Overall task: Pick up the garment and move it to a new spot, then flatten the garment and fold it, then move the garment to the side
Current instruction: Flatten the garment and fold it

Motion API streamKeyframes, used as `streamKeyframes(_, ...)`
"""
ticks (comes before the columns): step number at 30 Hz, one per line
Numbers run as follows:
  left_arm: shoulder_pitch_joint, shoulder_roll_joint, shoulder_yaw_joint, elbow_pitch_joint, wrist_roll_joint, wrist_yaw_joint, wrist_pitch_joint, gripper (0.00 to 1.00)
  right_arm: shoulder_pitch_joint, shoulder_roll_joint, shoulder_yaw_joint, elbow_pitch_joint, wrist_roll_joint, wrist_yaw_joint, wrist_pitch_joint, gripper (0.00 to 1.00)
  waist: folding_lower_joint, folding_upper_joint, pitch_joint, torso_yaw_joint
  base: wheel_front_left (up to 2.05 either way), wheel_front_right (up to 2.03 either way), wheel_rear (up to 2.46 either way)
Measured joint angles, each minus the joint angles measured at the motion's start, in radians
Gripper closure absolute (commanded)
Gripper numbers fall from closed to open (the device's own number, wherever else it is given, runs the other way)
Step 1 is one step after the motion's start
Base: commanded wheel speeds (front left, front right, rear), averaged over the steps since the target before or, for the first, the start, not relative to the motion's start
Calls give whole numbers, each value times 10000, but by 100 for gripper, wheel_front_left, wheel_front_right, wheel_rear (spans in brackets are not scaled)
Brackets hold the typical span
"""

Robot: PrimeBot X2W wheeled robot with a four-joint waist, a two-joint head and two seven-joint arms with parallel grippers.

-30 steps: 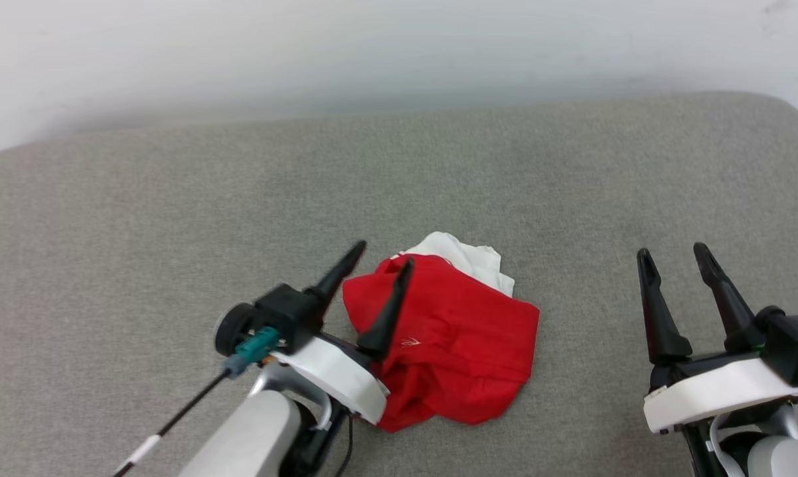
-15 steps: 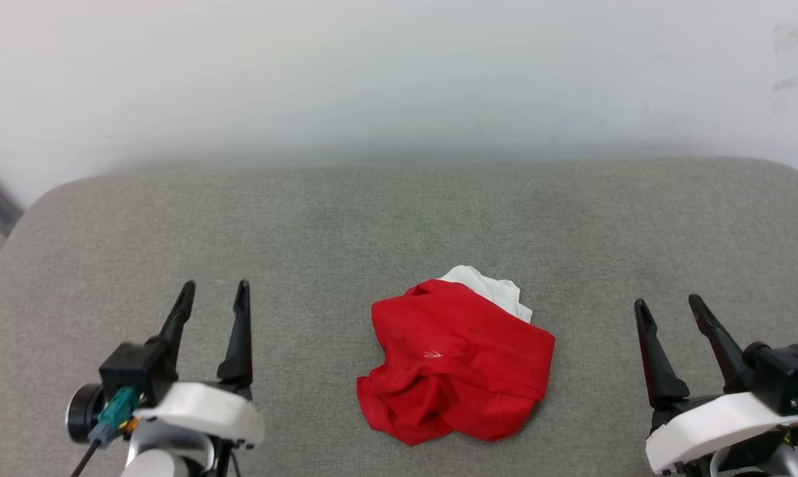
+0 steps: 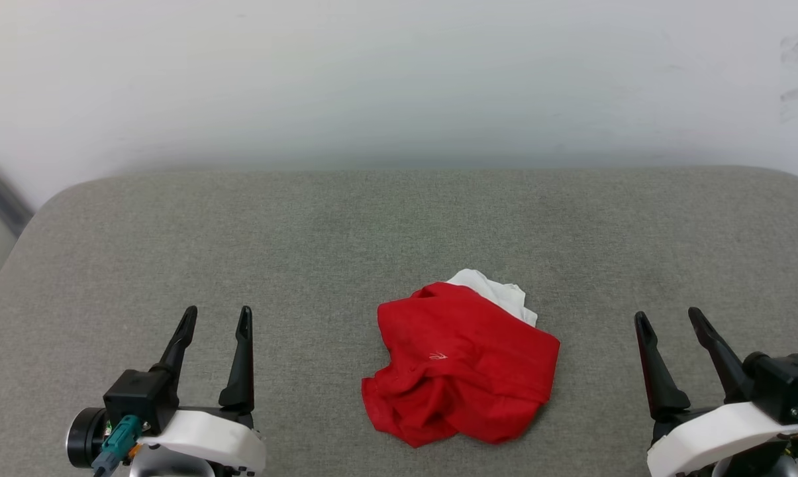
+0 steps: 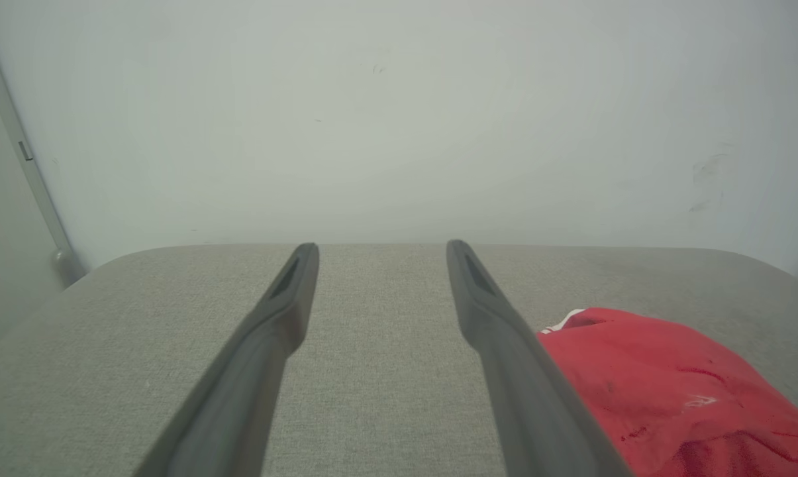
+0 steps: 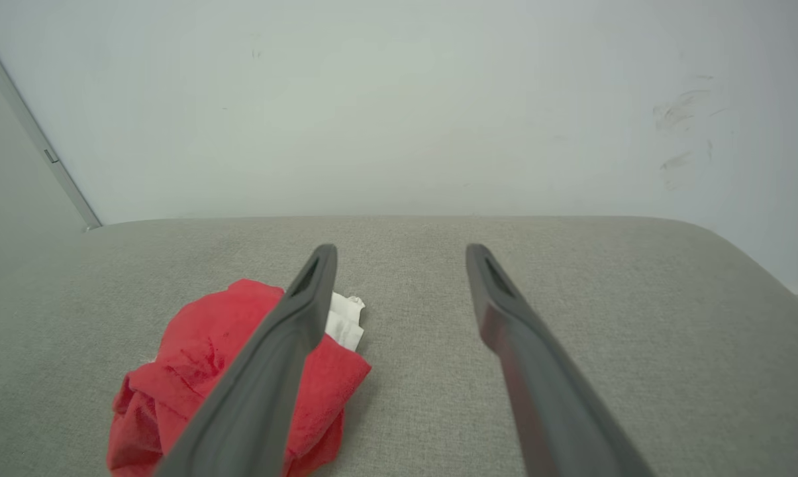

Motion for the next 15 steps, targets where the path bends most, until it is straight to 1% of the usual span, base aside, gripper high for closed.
streamKeyframes(3,0,-19,-25,-23,0,-2,0,0,0,0,12,2,21,2,56,0,0,1,15,15,0,0,0)
streamKeyframes(6,-2,-40,-59,-54,0,-2,0,0,-11,0,159,153,198,0,510,0,0,0,50,48,0,0,0)
streamKeyframes(8,-17,-67,-107,-84,12,-6,0,0,-103,-4,518,293,199,0,1241,0,0,0,95,93,0,0,0)
streamKeyframes(10,-61,-100,-144,-102,21,-12,0,0,-347,-77,1081,372,293,0,2082,0,0,0,153,162,0,0,0)
streamKeyframes(15,-333,-242,-230,-136,75,-130,-10,0,-1172,-1001,2694,291,940,0,4052,0,1,1,393,424,0,0,0)
